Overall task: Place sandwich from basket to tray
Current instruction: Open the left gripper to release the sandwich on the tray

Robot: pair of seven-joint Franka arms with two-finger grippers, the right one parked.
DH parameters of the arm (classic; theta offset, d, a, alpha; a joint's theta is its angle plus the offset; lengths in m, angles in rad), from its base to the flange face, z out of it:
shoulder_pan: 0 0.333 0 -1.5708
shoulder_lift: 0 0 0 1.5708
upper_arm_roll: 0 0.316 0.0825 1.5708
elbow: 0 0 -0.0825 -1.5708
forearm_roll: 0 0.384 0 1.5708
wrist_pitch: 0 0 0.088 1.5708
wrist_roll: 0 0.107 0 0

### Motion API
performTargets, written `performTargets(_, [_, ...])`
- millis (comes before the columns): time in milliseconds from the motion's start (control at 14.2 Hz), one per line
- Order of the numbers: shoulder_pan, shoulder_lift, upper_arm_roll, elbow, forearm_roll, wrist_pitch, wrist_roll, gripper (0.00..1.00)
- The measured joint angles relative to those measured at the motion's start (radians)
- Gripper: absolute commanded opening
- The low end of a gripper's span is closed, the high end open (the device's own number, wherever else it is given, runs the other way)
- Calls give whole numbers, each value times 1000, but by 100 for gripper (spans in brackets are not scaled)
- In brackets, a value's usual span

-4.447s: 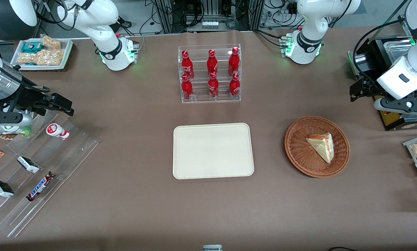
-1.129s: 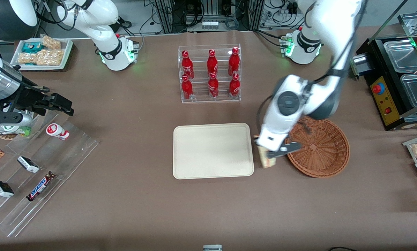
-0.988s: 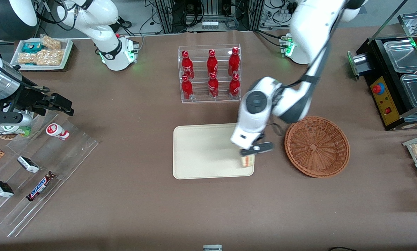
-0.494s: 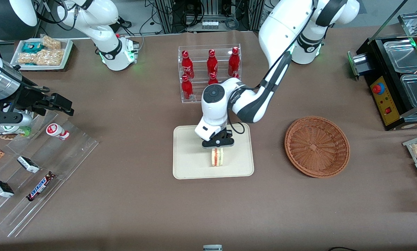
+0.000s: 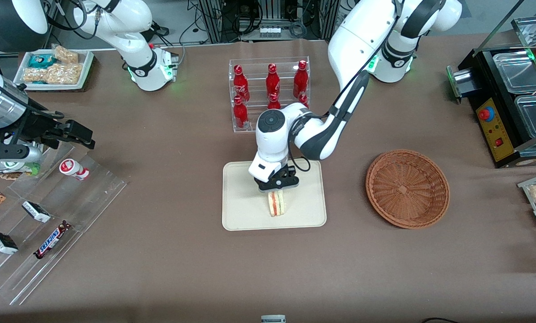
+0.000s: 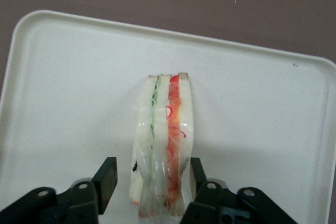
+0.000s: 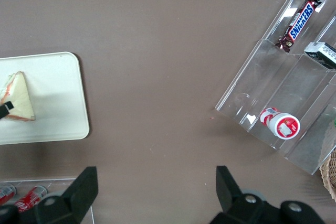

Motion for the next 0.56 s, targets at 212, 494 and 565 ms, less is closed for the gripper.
performTargets(212, [27, -111, 8, 23, 0, -154, 18, 100])
performTargets(494, [102, -278, 11, 24, -21, -345, 53, 100])
performTargets(565, [138, -299, 12, 17, -34, -355, 78, 100])
